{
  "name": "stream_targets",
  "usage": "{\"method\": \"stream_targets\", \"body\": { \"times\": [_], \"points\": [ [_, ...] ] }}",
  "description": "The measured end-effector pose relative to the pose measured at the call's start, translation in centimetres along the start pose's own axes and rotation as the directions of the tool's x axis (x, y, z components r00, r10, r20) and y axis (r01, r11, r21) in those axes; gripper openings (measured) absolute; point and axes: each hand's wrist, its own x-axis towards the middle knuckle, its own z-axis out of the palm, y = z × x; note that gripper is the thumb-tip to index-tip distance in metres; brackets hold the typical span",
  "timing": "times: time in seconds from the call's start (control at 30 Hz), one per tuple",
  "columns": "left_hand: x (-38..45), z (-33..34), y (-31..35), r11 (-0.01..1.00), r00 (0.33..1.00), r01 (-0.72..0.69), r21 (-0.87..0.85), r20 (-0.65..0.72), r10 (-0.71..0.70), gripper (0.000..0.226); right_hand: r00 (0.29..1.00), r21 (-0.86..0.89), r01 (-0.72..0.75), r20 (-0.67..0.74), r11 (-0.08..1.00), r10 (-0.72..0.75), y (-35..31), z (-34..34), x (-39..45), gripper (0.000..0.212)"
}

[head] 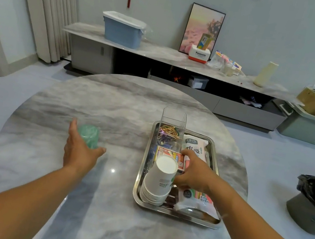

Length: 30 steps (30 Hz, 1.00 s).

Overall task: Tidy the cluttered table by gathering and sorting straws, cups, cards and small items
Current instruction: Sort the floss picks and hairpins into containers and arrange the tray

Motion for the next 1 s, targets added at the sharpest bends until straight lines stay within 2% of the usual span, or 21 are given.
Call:
{"method": "stream_targets", "body": {
  "times": [0.1,0.2,0.3,0.43,0.47,0.53,0.6,0.67,0.77,0.9,1.0],
  "points": [
    [0.7,0.4,-0.7,0.998,0.997,0.063,0.019,0.032,-0.063,0.095,0.999,0.065,-0.027,0.041,0.998,0.025,0.3,-0.6,-0.1,0.111],
    [0.7,0.6,-0.8,0.998,0.998,0.056,0.026,0.017,-0.057,0.063,0.999,-0.016,-0.038,0.005,0.999,0.038,0.6,-1.1,0.0,0.109],
    [0.4,0.7,1.0,0.997,0.999,-0.031,-0.067,0.026,0.033,0.059,0.995,0.056,-0.075,-0.065,0.996,0.079,0.8,-1.7,0.3,0.093],
    [0.0,1.2,6.9,0.969,0.968,-0.183,-0.164,0.143,0.207,0.065,0.96,-0.16,-0.127,-0.269,0.979,0.081,0.9,-2.2,0.7,0.064],
    [-0.3,1.5,8.6,0.959,0.953,-0.212,-0.186,0.177,0.245,0.065,0.951,-0.18,-0.155,-0.292,0.971,0.098,1.0,-2.2,0.6,0.059],
    [-0.9,2.1,11.7,0.939,0.916,-0.267,-0.215,0.245,0.317,0.066,0.927,-0.109,-0.156,-0.359,0.982,0.107,1.1,-2.2,0.5,0.045],
    [-1.8,3.0,14.4,0.921,0.87,-0.311,-0.236,0.318,0.376,0.069,0.902,0.098,-0.039,-0.425,0.994,0.077,0.6,-2.8,0.3,0.028],
    [-2.9,4.0,16.5,0.904,0.819,-0.345,-0.255,0.388,0.422,0.068,0.907,0.304,0.127,-0.421,0.944,0.014,-0.7,-3.7,-0.5,0.017],
    [-4.4,5.6,18.6,0.883,0.753,-0.395,-0.254,0.462,0.47,0.067,0.904,0.431,0.362,-0.38,0.827,-0.197,-3.1,-5.3,-2.1,0.023],
    [-4.6,6.6,19.9,0.861,0.695,-0.419,-0.288,0.509,0.508,0.07,0.877,0.411,0.469,-0.321,0.782,-0.357,-4.8,-6.9,-3.3,0.051],
    [-4.6,6.8,20.3,0.825,0.613,-0.513,-0.237,0.572,0.545,0.069,0.838,0.272,0.507,-0.379,0.818,-0.393,-5.0,-6.9,-3.0,0.062]
  ]
}}
